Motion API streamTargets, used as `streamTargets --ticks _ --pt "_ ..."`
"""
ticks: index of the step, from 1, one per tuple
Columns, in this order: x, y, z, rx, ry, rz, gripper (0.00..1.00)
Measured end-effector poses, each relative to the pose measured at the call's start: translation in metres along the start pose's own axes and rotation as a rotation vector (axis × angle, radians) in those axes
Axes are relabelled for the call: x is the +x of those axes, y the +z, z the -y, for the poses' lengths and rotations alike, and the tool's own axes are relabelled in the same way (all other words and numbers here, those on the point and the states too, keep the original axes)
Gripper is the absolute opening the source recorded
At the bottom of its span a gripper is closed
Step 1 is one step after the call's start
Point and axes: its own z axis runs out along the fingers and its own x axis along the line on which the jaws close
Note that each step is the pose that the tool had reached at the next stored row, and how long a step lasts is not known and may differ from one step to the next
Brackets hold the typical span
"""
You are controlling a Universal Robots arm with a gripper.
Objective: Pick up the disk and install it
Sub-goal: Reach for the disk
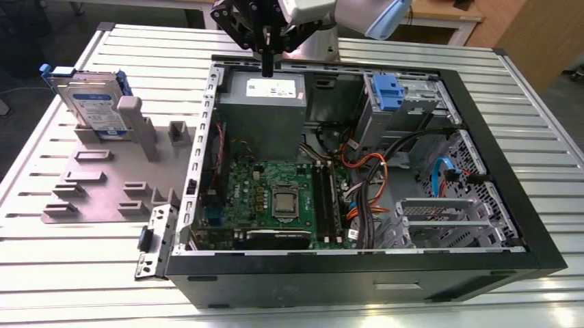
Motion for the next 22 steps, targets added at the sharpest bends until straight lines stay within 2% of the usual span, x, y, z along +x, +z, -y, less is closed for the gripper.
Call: streamTargets --ticks 22 --pt "0.0118 -0.0002 0.0009 -0.0001 0.000 0.0000 0.11"
